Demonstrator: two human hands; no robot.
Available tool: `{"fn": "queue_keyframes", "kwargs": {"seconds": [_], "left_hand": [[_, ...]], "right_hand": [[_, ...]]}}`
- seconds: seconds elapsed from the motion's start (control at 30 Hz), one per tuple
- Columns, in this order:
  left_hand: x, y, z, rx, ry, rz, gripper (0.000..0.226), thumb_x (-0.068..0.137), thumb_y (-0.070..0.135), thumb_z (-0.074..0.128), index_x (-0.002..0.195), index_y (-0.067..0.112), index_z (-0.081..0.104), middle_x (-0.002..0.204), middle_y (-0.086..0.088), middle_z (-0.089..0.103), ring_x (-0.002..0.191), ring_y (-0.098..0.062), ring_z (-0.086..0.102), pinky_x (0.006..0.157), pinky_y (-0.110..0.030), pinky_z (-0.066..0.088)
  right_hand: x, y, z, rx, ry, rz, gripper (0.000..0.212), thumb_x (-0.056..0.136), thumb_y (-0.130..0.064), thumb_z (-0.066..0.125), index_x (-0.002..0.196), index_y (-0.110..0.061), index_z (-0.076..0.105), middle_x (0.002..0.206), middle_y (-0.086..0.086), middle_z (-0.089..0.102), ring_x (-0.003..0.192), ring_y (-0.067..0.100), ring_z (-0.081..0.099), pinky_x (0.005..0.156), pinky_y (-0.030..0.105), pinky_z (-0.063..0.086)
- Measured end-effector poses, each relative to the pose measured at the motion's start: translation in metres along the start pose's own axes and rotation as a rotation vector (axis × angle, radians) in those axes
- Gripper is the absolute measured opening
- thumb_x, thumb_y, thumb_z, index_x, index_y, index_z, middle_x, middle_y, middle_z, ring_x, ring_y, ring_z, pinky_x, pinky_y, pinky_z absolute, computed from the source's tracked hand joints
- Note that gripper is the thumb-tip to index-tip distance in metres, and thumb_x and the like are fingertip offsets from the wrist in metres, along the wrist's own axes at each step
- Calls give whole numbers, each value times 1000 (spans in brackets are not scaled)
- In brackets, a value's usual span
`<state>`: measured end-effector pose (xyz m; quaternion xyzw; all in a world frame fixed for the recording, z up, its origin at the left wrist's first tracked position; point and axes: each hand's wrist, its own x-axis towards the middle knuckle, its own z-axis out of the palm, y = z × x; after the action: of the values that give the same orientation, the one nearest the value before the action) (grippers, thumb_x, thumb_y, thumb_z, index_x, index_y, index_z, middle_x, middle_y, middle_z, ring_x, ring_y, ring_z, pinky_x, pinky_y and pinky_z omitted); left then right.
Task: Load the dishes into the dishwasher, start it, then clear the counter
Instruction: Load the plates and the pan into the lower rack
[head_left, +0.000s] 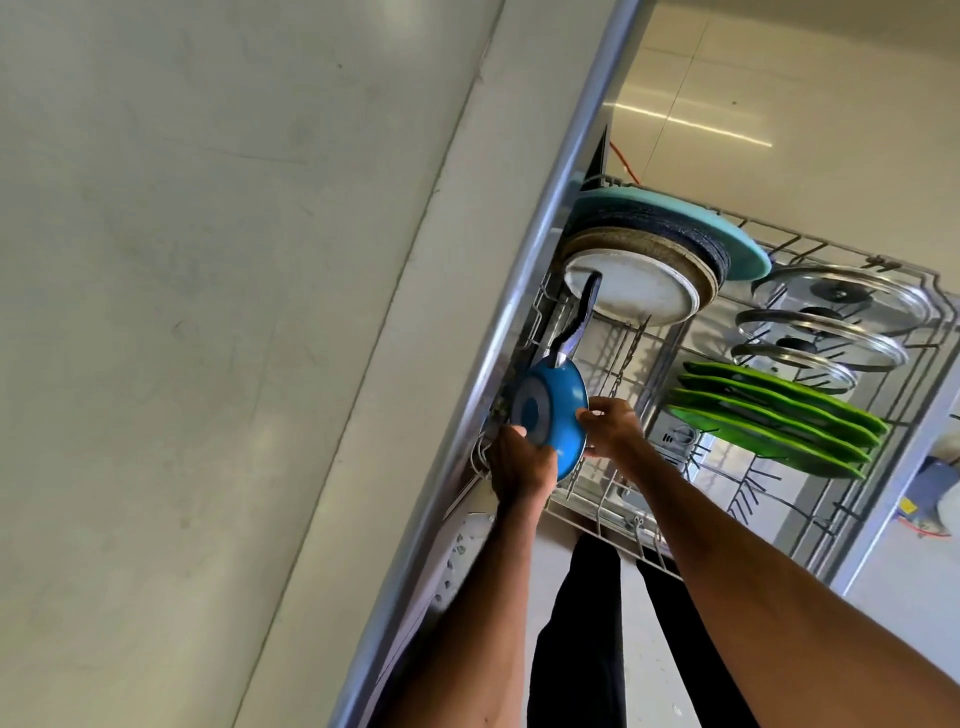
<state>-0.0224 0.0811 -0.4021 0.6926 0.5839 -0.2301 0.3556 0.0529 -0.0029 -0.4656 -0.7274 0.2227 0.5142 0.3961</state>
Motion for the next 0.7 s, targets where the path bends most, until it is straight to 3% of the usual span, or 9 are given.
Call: {"fn": "queue_keyframes", "kwargs": {"seconds": [0.07, 0.23, 0.33, 0.4, 0.57, 0.7], "left_hand": [[0, 5, 4, 13, -19, 4, 48, 81, 10, 60, 128, 4, 59, 129, -16, 62, 122, -33, 55, 96, -36, 45], [-1, 14, 9, 48, -88, 18, 43, 83, 10, 59, 126, 5, 56, 129, -16, 60, 119, -34, 56, 93, -37, 48], [-1, 19, 9, 99, -105, 58, 43, 85, 10, 57, 128, 6, 54, 132, -16, 58, 121, -34, 55, 94, -37, 46], [0, 22, 10, 134, -120, 82, 41, 85, 10, 56, 127, 7, 54, 130, -15, 59, 119, -34, 56, 91, -37, 46], [1, 29, 14, 169, -137, 116, 34, 88, 15, 59, 121, 7, 57, 124, -14, 62, 112, -31, 59, 84, -36, 48], [1, 30, 12, 170, -71, 97, 35, 91, 12, 60, 125, 6, 55, 126, -12, 60, 109, -25, 58, 68, -23, 37]], "right_hand": [[3, 2, -2, -2, 26, 0, 18, 96, -15, 63, 112, -12, 71, 96, 14, 72, 74, 27, 68, 78, 49, 62], [2, 0, -2, -73, 65, 15, 24, 95, -25, 69, 117, -16, 69, 102, 12, 73, 78, 27, 75, 65, 37, 62], [6, 7, -4, -129, 123, 15, 13, 90, -36, 73, 99, -28, 69, 94, 7, 75, 70, 21, 74, 67, 40, 63], [19, 20, -6, -156, 173, 31, 17, 83, -44, 77, 83, -33, 64, 92, 4, 75, 74, 22, 74, 70, 43, 63], [8, 11, -12, -99, 159, 52, 21, 81, -41, 82, 85, -24, 71, 73, 3, 75, 60, 18, 74, 66, 42, 64], [0, 7, -14, -98, 160, -5, 29, 76, -46, 84, 84, -22, 72, 72, 1, 75, 64, 15, 74, 65, 41, 64]]}}
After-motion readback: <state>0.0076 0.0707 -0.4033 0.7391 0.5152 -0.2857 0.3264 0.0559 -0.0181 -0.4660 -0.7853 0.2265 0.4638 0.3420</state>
